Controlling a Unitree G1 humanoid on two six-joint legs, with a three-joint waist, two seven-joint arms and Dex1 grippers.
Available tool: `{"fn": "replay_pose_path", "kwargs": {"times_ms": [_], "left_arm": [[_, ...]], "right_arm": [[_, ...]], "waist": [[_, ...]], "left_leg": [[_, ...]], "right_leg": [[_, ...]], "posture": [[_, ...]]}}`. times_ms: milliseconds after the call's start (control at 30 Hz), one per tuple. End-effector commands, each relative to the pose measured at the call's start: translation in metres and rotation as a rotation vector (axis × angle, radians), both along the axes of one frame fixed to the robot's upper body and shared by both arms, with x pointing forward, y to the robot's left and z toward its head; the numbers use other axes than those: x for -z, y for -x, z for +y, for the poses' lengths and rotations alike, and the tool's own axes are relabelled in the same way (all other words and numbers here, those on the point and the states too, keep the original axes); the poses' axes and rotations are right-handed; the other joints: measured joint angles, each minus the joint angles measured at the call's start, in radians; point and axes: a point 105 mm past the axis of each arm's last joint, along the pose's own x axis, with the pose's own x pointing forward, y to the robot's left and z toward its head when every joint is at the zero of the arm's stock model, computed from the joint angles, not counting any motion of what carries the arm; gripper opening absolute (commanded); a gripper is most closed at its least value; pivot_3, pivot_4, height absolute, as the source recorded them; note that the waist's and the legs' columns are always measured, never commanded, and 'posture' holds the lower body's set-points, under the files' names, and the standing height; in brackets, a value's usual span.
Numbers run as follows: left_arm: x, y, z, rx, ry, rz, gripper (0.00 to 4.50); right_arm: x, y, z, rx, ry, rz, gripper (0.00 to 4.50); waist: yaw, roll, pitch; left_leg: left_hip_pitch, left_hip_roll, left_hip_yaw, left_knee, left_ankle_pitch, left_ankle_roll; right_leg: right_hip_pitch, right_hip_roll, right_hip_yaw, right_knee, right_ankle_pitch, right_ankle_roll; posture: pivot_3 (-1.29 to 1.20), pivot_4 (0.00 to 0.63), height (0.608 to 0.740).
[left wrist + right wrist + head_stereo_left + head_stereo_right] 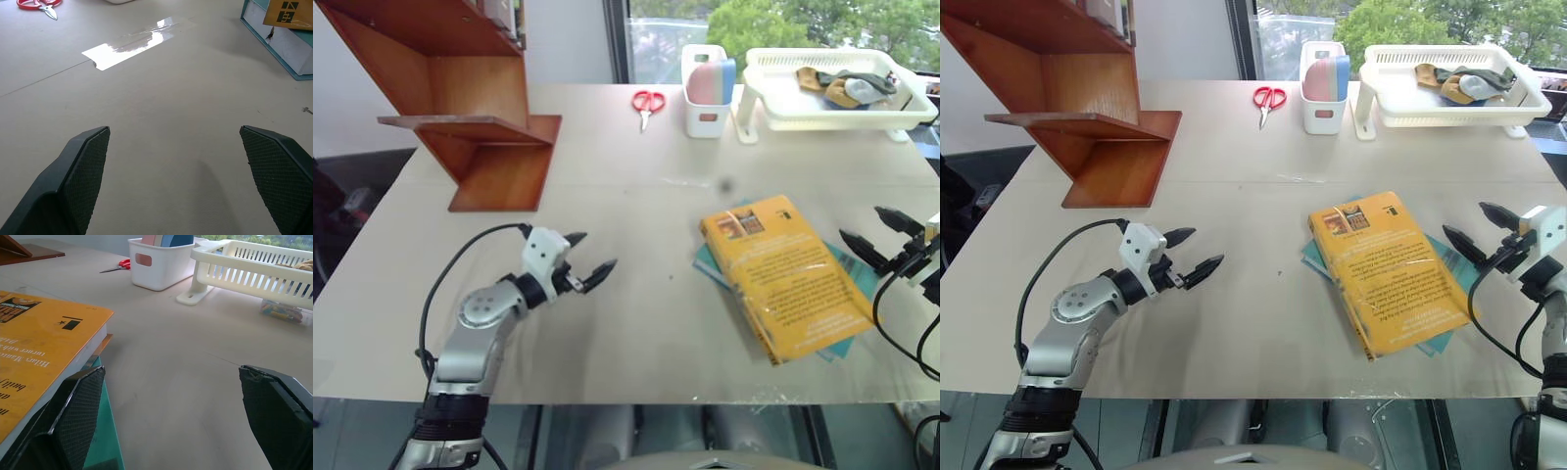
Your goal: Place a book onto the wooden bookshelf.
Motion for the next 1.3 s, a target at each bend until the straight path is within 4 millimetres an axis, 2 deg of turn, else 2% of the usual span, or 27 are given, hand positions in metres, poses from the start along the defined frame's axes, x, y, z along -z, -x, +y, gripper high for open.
{"fn": "replay_pose_path", "kwargs": {"times_ms": [33, 233, 1000, 1167, 1300], "left_arm": [[-0.017, 0.001, 0.002, 0.0, 0.001, -0.058, 4.46], [-0.018, -0.002, 0.005, 0.002, -0.002, -0.057, 4.46], [-0.02, -0.005, 0.002, 0.022, -0.016, -0.067, 4.46], [-0.032, -0.005, 0.002, 0.05, -0.005, -0.1, 4.46], [-0.055, 0.01, 0.0, 0.22, 0.045, -0.094, 4.46]], "right_arm": [[-0.011, 0.003, -0.005, -0.001, 0.03, -0.019, 4.5], [-0.006, 0.011, -0.009, 0.011, 0.034, 0.002, 4.5], [-0.002, 0.018, -0.018, 0.056, 0.035, 0.035, 4.5], [0.006, 0.024, -0.03, 0.108, 0.049, 0.081, 4.5], [0.002, 0.024, -0.04, 0.202, -0.18, 0.04, 4.5]], "waist": [[0.0, 0.0, 0.0], [0.0, 0.0, 0.0], [0.0, 0.0, 0.0], [0.001, 0.0, 0.0], [-0.002, -0.002, 0.001]], "left_leg": [[0.0, 0.0, 0.0, 0.0, 0.0, 0.0], [0.0, 0.0, 0.0, 0.0, 0.0, 0.0], [0.0, 0.0, 0.0, 0.0, 0.0, 0.0], [0.0, 0.0, 0.0, 0.0, 0.0, 0.0], [0.0, 0.0, 0.001, 0.0, 0.0, 0.0]], "right_leg": [[0.0, 0.0, 0.0, 0.0, 0.0, 0.0], [0.0, 0.0, 0.0, 0.0, 0.0, 0.0], [0.0, 0.0, 0.0, 0.0, 0.0, 0.0], [0.0, 0.0, 0.0, 0.0, 0.0, 0.0], [0.0, 0.001, 0.001, 0.0, 0.0, 0.0]], "posture": [[0.0, 0.15, 0.74], [0.0, 0.15, 0.74], [0.0, 0.15, 0.74], [0.0, 0.15, 0.74], [0.0, 0.15, 0.74]]}}
